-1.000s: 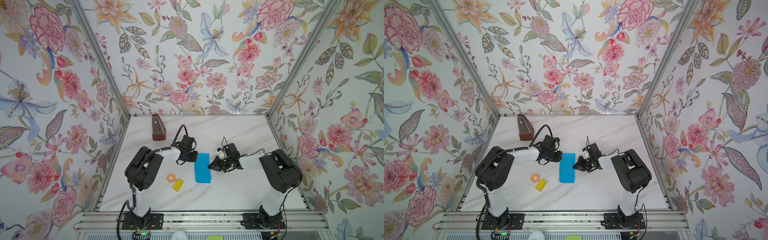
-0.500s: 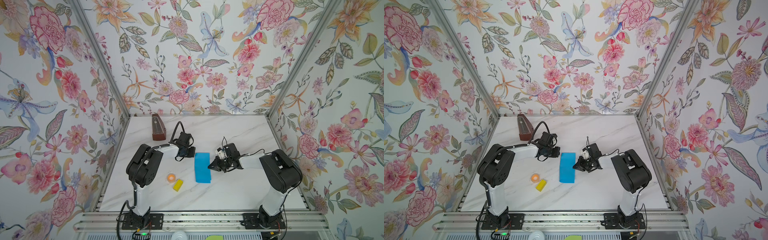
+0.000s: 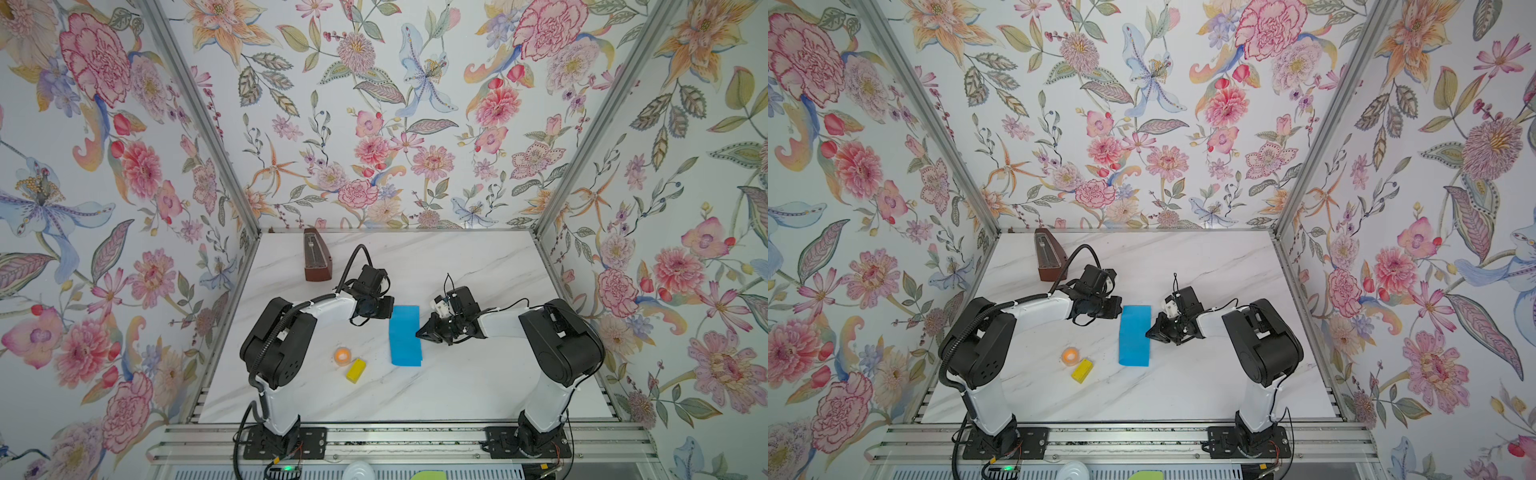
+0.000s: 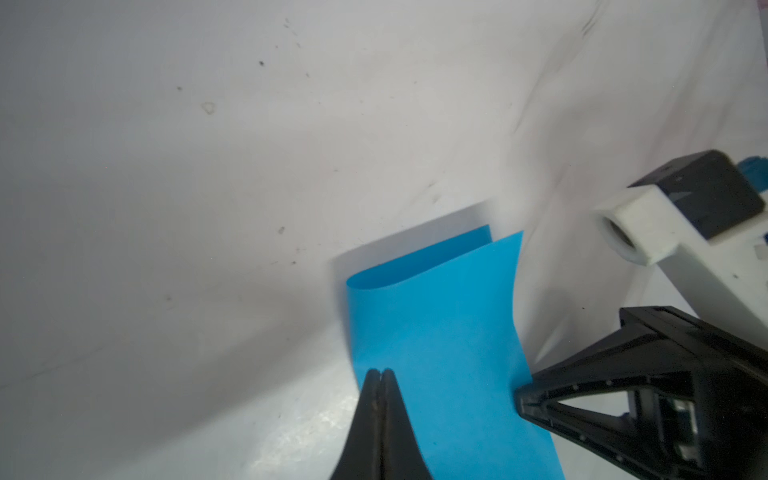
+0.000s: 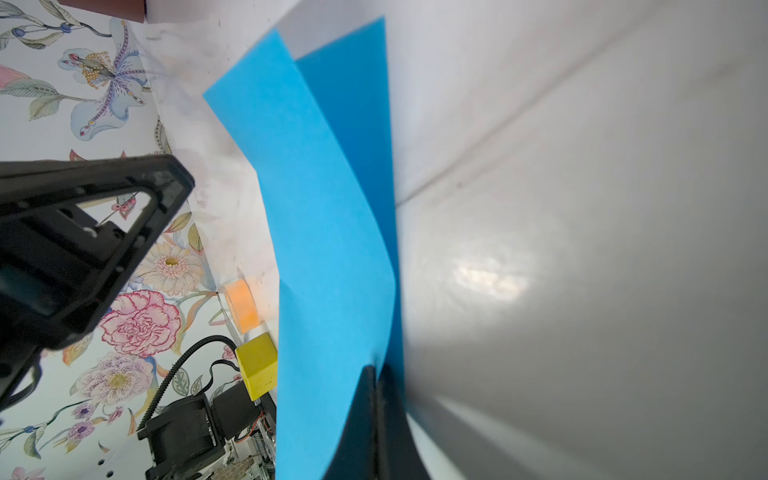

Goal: Fold a paper plane with a square sheet of paper (fold left side to right side)

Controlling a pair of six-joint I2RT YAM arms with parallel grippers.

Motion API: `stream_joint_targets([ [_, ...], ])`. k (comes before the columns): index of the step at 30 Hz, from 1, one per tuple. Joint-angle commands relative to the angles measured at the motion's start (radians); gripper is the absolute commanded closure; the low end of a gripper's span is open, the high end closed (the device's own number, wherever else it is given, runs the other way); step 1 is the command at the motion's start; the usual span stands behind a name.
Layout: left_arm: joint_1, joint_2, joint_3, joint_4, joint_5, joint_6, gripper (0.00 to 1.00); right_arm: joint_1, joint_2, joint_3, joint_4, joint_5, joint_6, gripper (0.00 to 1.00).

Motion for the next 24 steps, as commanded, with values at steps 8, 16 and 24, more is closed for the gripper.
stream_joint_targets([
  [8,-0.021,0.1,0.069,-0.056,-0.043,-0.018,1.0,-0.003,-0.002,-0.034,-0.106,0.073,-0.017,1.0],
  [16,-0.018,0.155,0.089,-0.106,-0.129,-0.002,1.0,-0.005,-0.002,-0.036,-0.106,0.074,-0.016,1.0],
  [24,0.01,0.194,0.087,-0.11,-0.168,-0.004,1.0,-0.003,0.0,-0.031,-0.107,0.072,-0.017,1.0],
])
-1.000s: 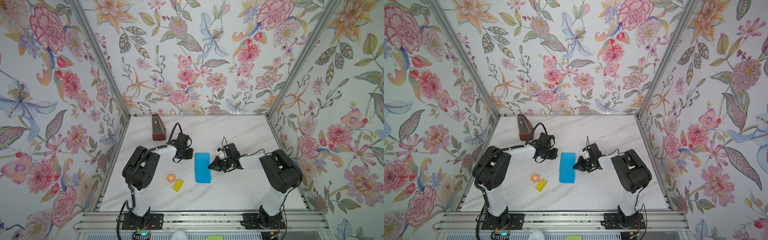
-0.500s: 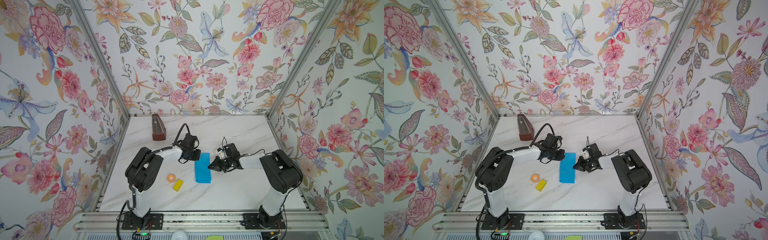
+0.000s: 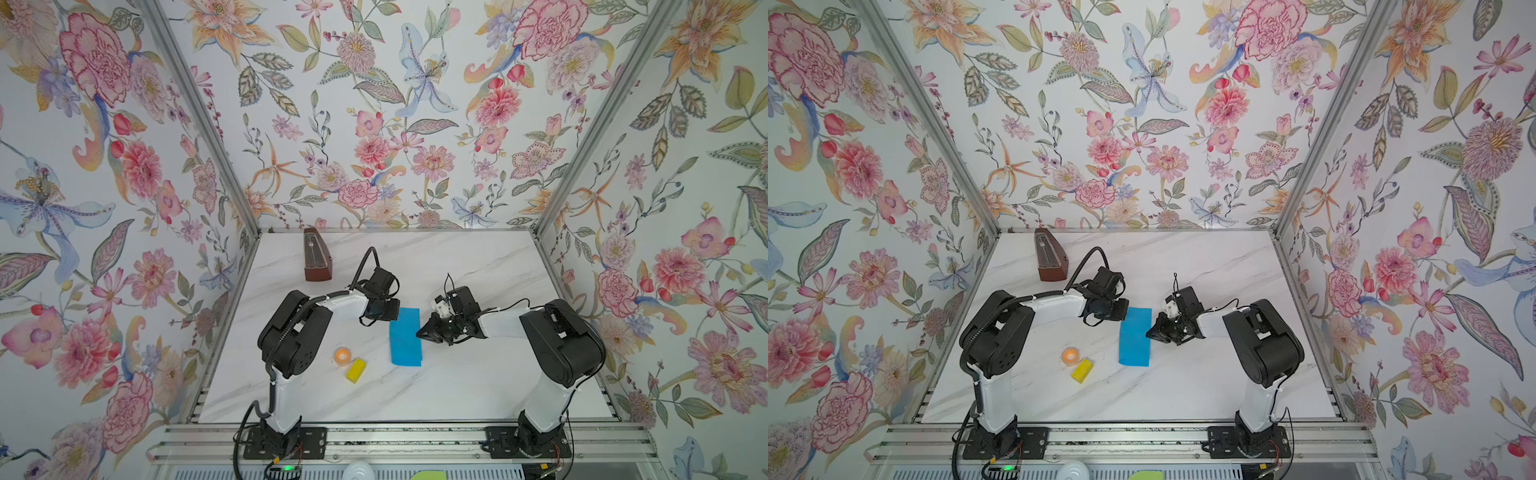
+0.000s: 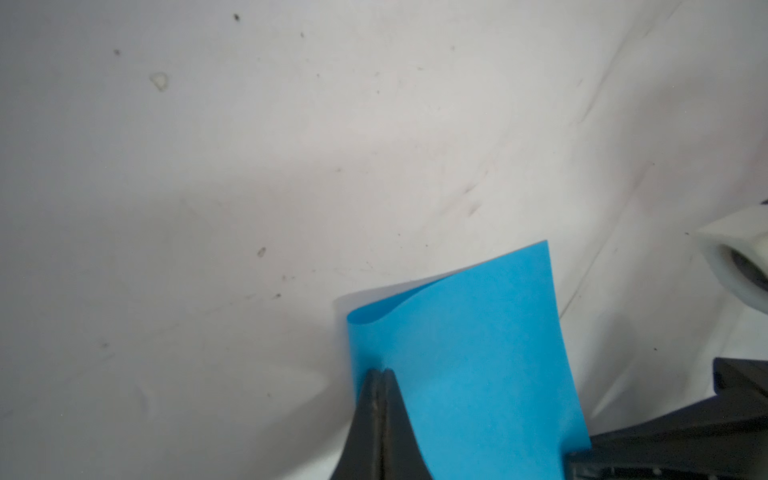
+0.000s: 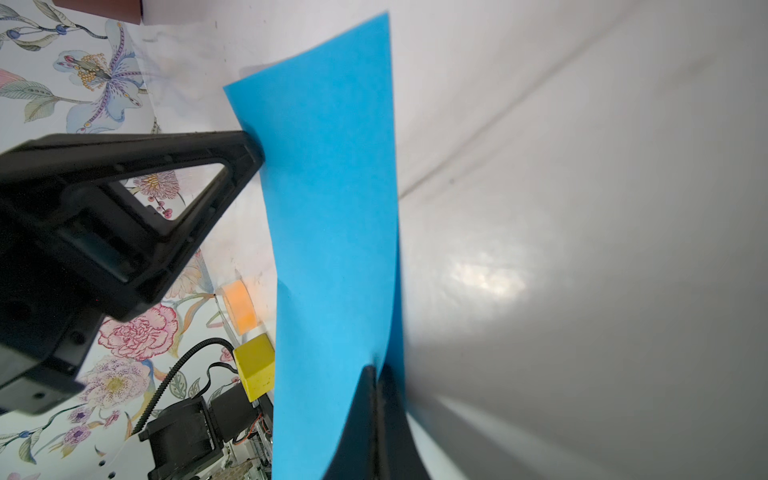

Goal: Fold a paper plane with a square sheet of paper (fold left side to right side)

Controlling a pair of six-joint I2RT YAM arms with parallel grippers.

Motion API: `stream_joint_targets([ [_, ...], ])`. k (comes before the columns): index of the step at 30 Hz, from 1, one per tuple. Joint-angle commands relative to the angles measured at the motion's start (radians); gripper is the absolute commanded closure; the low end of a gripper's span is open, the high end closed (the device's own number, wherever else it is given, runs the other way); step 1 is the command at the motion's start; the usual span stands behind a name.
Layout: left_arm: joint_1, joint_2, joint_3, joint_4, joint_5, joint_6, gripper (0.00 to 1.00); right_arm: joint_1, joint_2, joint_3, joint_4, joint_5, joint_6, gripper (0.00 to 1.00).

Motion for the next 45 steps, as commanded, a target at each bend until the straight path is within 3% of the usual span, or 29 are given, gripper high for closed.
stream_joint_targets([
  [1,0.031,0.072,-0.004,-0.061,-0.076,0.011,1.0,-0.003,0.007,-0.03,-0.096,0.062,-0.015,1.0],
  [15,0.066,0.134,0.019,-0.064,-0.109,0.028,1.0,-0.004,0.013,-0.025,-0.097,0.062,-0.016,1.0],
  [21,0.065,0.023,0.021,-0.105,-0.118,0.053,1.0,-0.002,0.017,-0.023,-0.097,0.068,-0.009,1.0],
  [31,-0.051,-0.135,-0.033,-0.168,-0.05,0.028,1.0,-0.002,0.035,-0.006,-0.107,0.066,-0.018,1.0],
  [38,-0.112,-0.144,-0.091,-0.138,0.007,-0.011,1.0,-0.002,0.043,-0.002,-0.105,0.062,-0.017,1.0],
  [45,-0.129,-0.142,-0.137,-0.143,-0.014,-0.017,1.0,-0.003,0.039,-0.004,-0.107,0.064,-0.018,1.0],
])
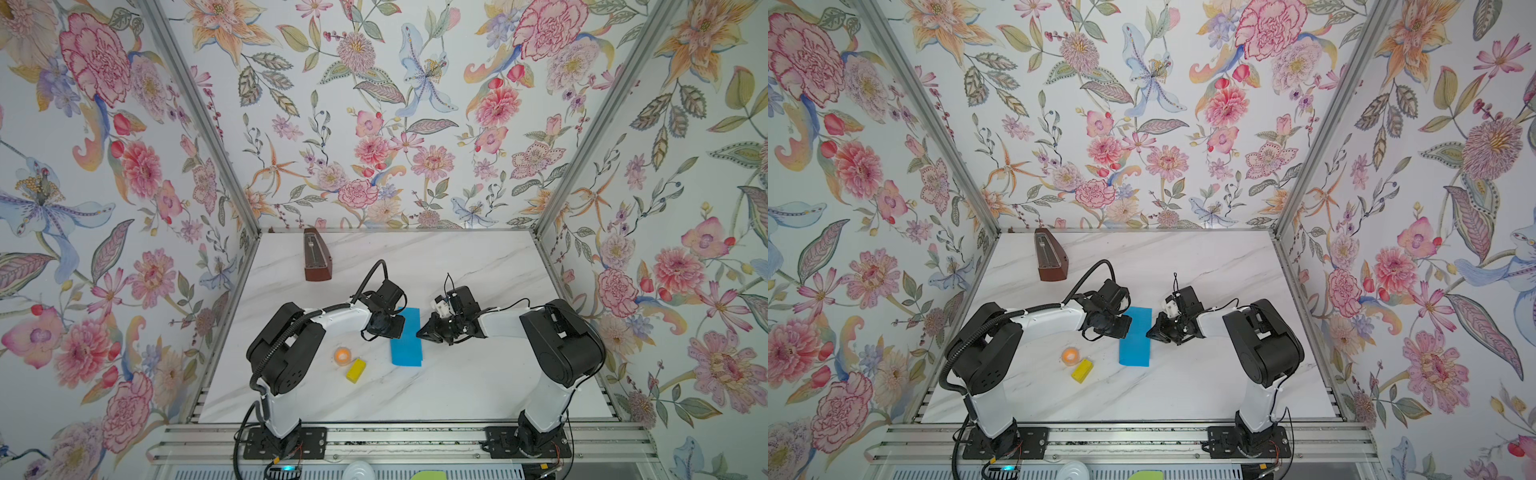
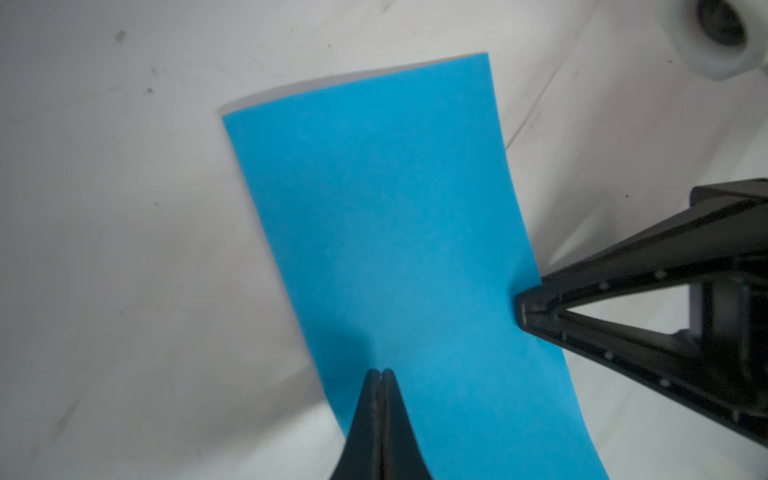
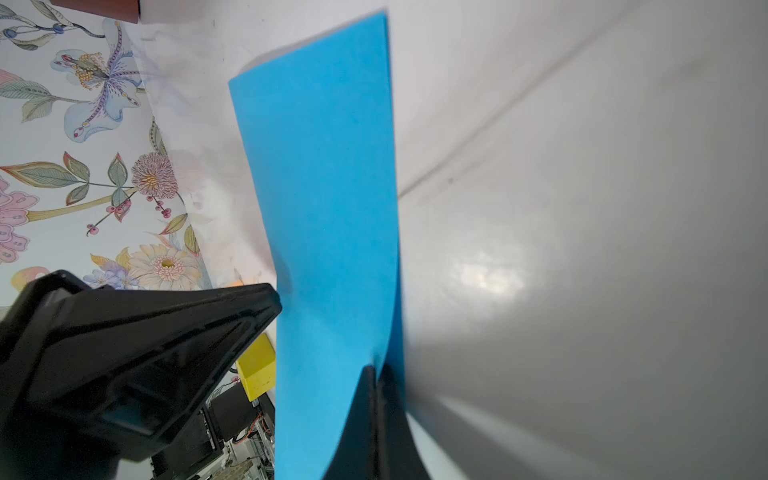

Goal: Fold a paper plane with a square sheet of paper (fold left side to right side)

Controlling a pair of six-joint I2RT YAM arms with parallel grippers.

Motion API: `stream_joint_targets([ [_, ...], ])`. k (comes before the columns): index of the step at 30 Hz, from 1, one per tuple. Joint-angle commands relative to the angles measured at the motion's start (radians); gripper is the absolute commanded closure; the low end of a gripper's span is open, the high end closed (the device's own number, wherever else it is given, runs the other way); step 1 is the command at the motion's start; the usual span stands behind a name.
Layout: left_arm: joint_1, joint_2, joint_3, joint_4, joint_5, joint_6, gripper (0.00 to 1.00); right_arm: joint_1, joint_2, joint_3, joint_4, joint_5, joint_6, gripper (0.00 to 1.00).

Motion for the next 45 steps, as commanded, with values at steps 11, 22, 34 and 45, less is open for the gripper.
stream_joint_targets([
  [11,-0.007,-0.058,-0.136,-0.057,-0.051,0.005,1.0,-0.007,0.036,-0.012,-0.099,0.068,-0.017,1.0],
  [22,-0.015,-0.141,-0.044,-0.05,-0.011,-0.022,1.0,-0.003,0.032,-0.017,-0.098,0.071,-0.015,1.0],
  [34,-0.051,-0.078,-0.066,-0.014,0.037,-0.032,1.0,-0.005,0.031,-0.017,-0.106,0.073,-0.018,1.0],
  [45,-0.035,-0.091,-0.179,-0.086,-0.016,0.021,1.0,-0.006,0.028,-0.018,-0.115,0.083,-0.017,1.0],
])
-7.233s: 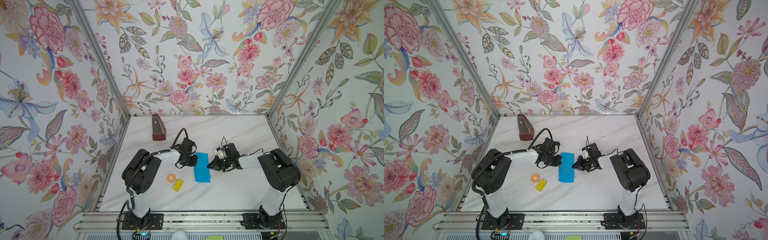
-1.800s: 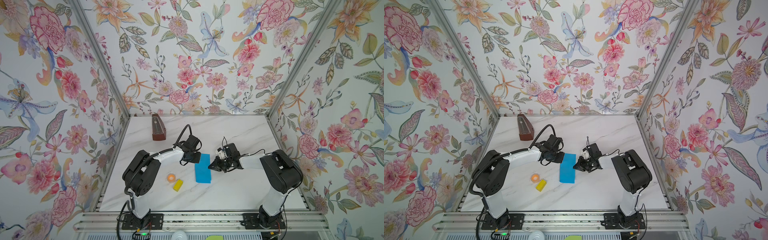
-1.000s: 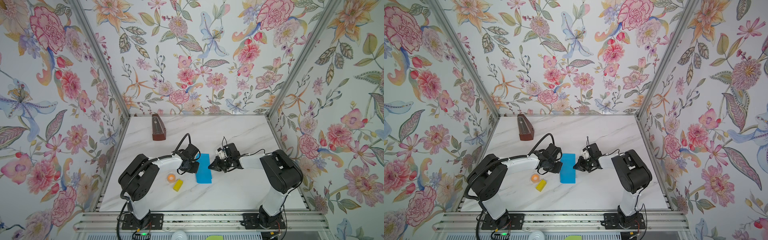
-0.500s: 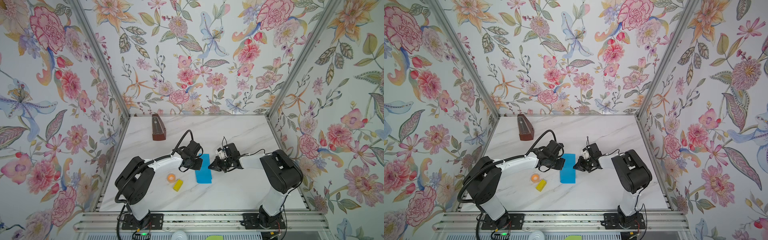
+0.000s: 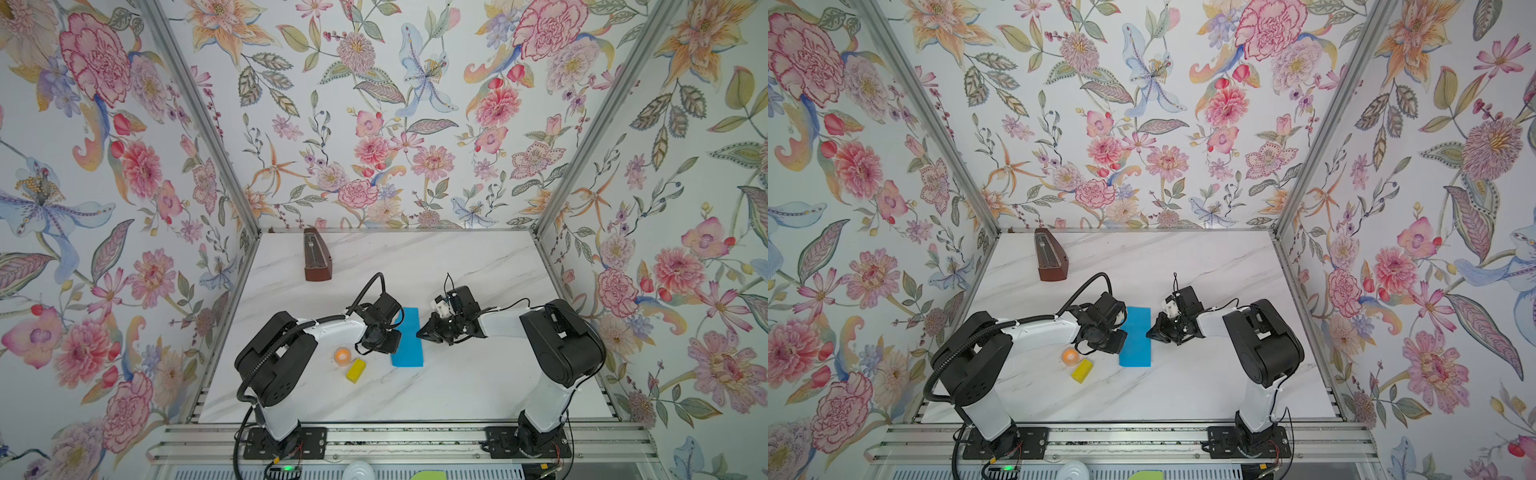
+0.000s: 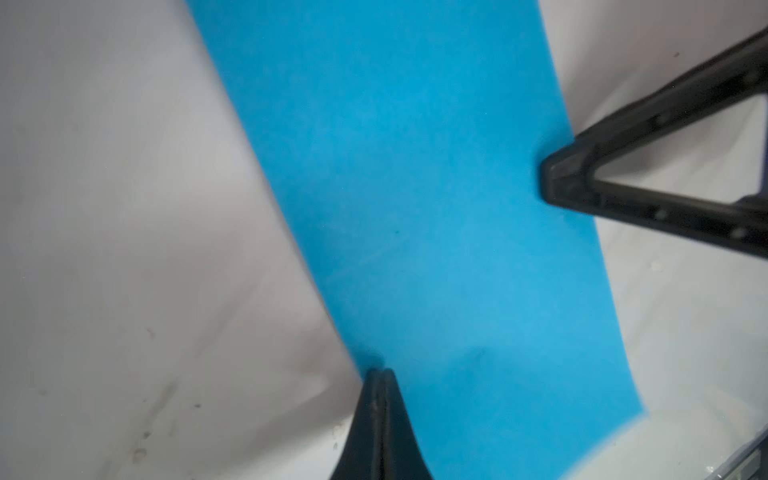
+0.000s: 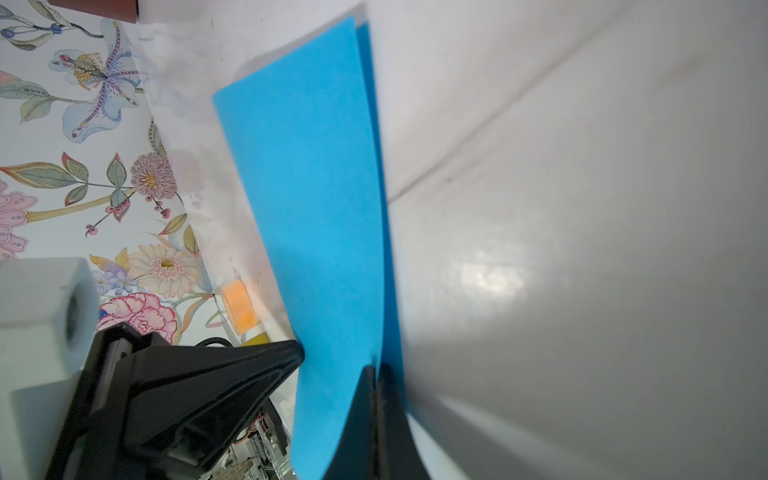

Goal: Fold a paper plane with a square sheet of paper (fold left side to right side)

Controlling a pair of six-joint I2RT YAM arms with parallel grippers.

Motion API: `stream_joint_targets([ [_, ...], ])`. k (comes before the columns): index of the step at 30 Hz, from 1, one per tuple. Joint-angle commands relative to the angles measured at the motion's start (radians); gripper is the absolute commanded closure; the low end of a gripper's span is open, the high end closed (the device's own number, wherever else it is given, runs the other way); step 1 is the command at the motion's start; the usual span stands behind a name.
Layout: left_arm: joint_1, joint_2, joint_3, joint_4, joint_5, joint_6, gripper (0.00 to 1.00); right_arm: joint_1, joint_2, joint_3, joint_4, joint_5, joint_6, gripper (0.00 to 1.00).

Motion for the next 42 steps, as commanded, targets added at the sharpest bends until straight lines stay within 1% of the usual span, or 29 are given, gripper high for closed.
stream_joint_targets([
  [1,0.016,-0.005,-0.056,-0.076,-0.048,0.038,1.0,-0.007,0.027,-0.021,-0.109,0.084,-0.016,1.0],
  [5,0.042,-0.032,-0.082,-0.098,-0.069,0.054,1.0,-0.006,0.026,-0.027,-0.103,0.088,-0.008,1.0],
  [9,0.048,-0.08,-0.046,-0.108,-0.077,0.051,1.0,-0.001,0.022,-0.029,-0.091,0.09,0.009,1.0],
  [13,0.045,-0.101,0.005,-0.059,-0.006,0.013,1.0,0.003,0.014,-0.035,-0.077,0.098,0.026,1.0],
  [16,0.023,-0.084,0.038,-0.02,0.042,-0.013,1.0,0.004,0.015,-0.035,-0.073,0.098,0.029,1.0],
  [20,-0.01,-0.041,0.067,-0.024,0.051,-0.015,1.0,0.004,0.018,-0.035,-0.075,0.094,0.027,1.0],
  [24,-0.019,-0.024,0.033,-0.022,0.065,-0.01,1.0,0.003,0.02,-0.033,-0.08,0.094,0.02,1.0],
  [30,-0.019,-0.04,-0.054,-0.036,0.073,0.011,1.0,-0.002,0.024,-0.035,-0.081,0.096,0.017,1.0],
  [33,-0.018,-0.046,-0.091,-0.054,0.056,0.022,1.0,-0.003,0.029,-0.032,-0.081,0.093,0.015,1.0],
  [35,-0.018,-0.05,-0.103,-0.085,0.02,0.034,1.0,-0.005,0.03,-0.03,-0.082,0.093,0.015,1.0],
  [39,-0.015,-0.067,-0.101,-0.15,-0.056,0.052,1.0,-0.005,0.031,-0.03,-0.082,0.094,0.015,1.0],
  [42,-0.014,-0.087,-0.079,-0.166,-0.074,0.053,1.0,-0.005,0.033,-0.028,-0.08,0.091,0.015,1.0],
])
